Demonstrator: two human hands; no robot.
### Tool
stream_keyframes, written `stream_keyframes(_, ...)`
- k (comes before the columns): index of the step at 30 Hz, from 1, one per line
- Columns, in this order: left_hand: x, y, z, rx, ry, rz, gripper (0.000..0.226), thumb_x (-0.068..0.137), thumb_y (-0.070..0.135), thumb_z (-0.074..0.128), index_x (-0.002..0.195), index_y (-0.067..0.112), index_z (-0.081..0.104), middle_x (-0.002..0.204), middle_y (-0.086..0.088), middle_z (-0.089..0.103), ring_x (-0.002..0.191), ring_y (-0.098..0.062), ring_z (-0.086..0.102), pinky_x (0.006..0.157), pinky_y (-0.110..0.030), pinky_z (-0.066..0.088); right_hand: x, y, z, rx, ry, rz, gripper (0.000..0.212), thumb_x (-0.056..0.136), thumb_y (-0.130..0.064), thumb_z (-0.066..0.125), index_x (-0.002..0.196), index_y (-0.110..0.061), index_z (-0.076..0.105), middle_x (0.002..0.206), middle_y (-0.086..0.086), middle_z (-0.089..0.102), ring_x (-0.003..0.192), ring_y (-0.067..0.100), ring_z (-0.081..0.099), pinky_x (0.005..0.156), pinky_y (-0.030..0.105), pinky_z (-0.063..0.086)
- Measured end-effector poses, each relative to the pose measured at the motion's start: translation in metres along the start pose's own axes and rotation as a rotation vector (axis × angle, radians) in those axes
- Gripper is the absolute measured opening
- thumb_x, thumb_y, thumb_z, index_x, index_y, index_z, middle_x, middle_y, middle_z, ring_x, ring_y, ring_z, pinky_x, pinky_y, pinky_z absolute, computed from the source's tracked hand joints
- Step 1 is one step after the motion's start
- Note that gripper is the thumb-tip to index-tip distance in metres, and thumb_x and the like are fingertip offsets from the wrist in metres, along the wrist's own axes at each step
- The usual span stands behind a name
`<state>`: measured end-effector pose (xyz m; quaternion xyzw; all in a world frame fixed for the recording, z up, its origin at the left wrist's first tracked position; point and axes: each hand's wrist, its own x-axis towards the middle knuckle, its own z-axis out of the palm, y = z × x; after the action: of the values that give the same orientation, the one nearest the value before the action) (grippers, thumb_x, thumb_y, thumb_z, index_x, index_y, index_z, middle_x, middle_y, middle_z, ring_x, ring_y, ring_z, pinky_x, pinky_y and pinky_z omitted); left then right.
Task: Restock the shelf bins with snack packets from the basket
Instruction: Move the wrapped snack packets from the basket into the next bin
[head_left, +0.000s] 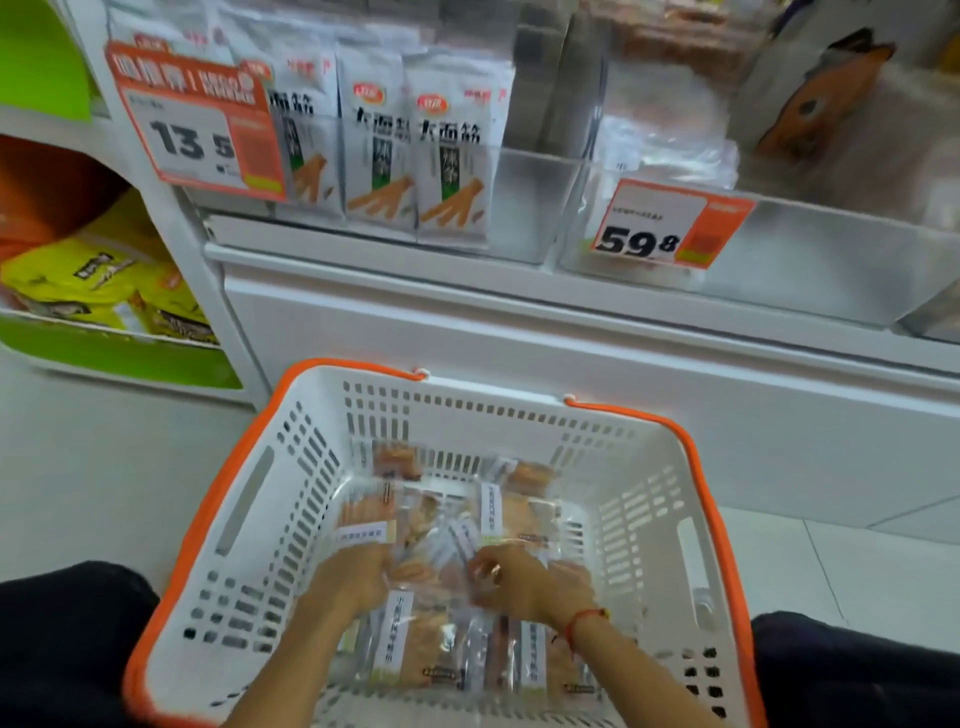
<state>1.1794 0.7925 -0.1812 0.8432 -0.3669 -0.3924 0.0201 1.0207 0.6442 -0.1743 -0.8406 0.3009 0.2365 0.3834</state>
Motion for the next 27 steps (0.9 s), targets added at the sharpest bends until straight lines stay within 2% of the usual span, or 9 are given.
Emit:
stream_keyframes(3,-0.003,-0.005,0.019,-0.070,-0.024,-0.037,0.043,0.089,0.017,0.058,0.129,0.029,0.049,0.130,0.003,0.054,0.105,-0.018,0.060,0.083,-0.028,0.050,0.006,-0.004,0.027,-0.146,-0.045,-0.047,0.055,0.079,-0.031,0.072,0.127,-0.016,0.049,0.128,0.005,0.048,0.116,0.024,0.046,0.097,0.031,0.040)
stream_keyframes(9,-0.004,0.001,0.019,-0.095,-0.015,-0.057,0.056,0.072,0.038,0.080,0.121,0.020,0.057,0.117,0.001,0.063,0.102,-0.017,0.062,0.082,-0.028,0.050,0.012,-0.010,0.031,-0.264,0.026,-0.113,0.030,0.075,-0.023,0.071,0.092,-0.016,0.046,0.099,0.003,0.044,0.091,0.018,0.037,0.074,0.029,0.034)
stream_keyframes(12,-0.003,-0.007,0.020,-0.158,-0.056,-0.017,0.049,0.072,0.040,0.079,0.115,0.023,0.061,0.119,0.003,0.063,0.102,-0.014,0.060,0.084,-0.026,0.048,0.013,-0.002,0.028,-0.143,0.038,-0.142,0.028,0.073,-0.026,0.075,0.089,-0.017,0.054,0.101,0.003,0.043,0.094,0.018,0.041,0.078,0.028,0.037)
stream_keyframes(14,-0.002,-0.009,0.014,-0.337,-0.086,0.030,0.047,0.077,0.031,0.077,0.118,0.019,0.057,0.122,0.000,0.059,0.100,-0.013,0.056,0.081,-0.024,0.046,0.012,0.000,0.018,-0.013,0.082,-0.131,0.024,0.071,-0.022,0.078,0.082,-0.022,0.058,0.104,0.002,0.050,0.097,0.018,0.047,0.082,0.025,0.042)
stream_keyframes(17,-0.005,-0.005,-0.004,-0.697,-0.131,0.078,0.046,0.077,0.023,0.077,0.116,0.015,0.056,0.119,-0.003,0.060,0.105,-0.017,0.060,0.089,-0.029,0.052,0.000,-0.006,-0.011,0.378,0.117,-0.110,0.024,0.074,-0.010,0.079,0.072,-0.020,0.057,0.078,-0.008,0.065,0.073,0.013,0.056,0.065,0.018,0.048)
stream_keyframes(19,-0.012,0.003,-0.019,-0.849,-0.091,0.126,0.042,0.080,0.022,0.073,0.117,0.020,0.054,0.114,0.003,0.058,0.098,-0.010,0.061,0.073,-0.018,0.055,-0.010,-0.008,-0.029,0.712,0.107,-0.147,0.012,0.079,-0.009,0.075,0.085,-0.015,0.066,0.077,-0.007,0.071,0.069,0.015,0.062,0.067,0.020,0.051)
stream_keyframes(21,-0.018,0.013,-0.030,-0.934,-0.019,0.143,0.037,0.086,0.020,0.066,0.119,0.025,0.052,0.107,0.007,0.060,0.089,-0.004,0.062,0.061,-0.010,0.052,-0.016,-0.006,-0.040,0.978,0.024,-0.136,0.024,0.084,-0.013,0.070,0.107,-0.009,0.068,0.101,0.004,0.073,0.084,0.014,0.069,0.080,0.025,0.054)
stream_keyframes(24,-0.020,0.022,-0.037,-1.001,0.043,0.137,0.038,0.086,0.021,0.065,0.123,0.017,0.054,0.098,-0.003,0.071,0.087,-0.011,0.069,0.065,-0.016,0.055,-0.016,-0.008,-0.043,0.820,-0.039,-0.043,0.026,0.080,-0.027,0.074,0.100,-0.010,0.071,0.111,0.016,0.069,0.099,0.021,0.065,0.092,0.036,0.049)
stream_keyframes(27,-0.020,0.016,-0.044,-1.022,0.068,0.132,0.040,0.083,0.030,0.066,0.121,0.021,0.058,0.108,0.003,0.069,0.103,-0.014,0.065,0.085,-0.028,0.054,-0.009,-0.012,-0.041,0.753,0.088,-0.019,0.030,0.081,-0.023,0.074,0.101,-0.001,0.069,0.107,0.016,0.070,0.092,0.019,0.066,0.080,0.026,0.053)
